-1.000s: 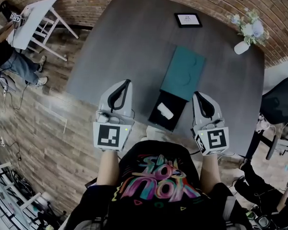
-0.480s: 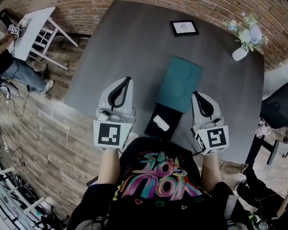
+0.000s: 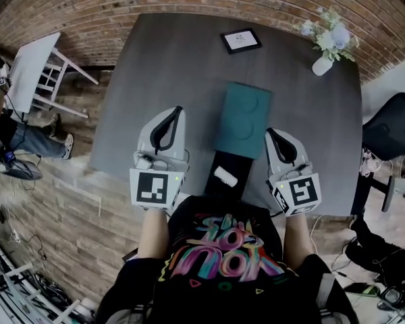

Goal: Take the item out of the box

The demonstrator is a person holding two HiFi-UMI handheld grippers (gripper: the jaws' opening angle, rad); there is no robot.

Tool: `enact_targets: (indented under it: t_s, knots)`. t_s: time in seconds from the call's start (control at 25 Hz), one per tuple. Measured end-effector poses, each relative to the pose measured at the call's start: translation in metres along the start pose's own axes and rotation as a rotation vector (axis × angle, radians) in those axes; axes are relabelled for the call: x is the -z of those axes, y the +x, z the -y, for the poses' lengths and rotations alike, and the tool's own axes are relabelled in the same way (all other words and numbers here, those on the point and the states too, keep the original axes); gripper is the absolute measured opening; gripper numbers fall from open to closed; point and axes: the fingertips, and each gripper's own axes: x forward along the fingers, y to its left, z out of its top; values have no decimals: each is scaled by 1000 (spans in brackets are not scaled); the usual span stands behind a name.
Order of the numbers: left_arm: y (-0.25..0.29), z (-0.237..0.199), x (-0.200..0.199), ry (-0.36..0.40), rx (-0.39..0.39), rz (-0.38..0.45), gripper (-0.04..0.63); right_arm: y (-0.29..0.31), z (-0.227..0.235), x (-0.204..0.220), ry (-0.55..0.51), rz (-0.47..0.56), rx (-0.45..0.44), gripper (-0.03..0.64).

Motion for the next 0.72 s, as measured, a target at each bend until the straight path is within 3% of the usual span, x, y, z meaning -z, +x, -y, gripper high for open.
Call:
enact_targets:
  t_s: [0.72]
  knots:
    - [8,20,10,-19,122,-11,0,-7,-3,7,4,-47,34,0]
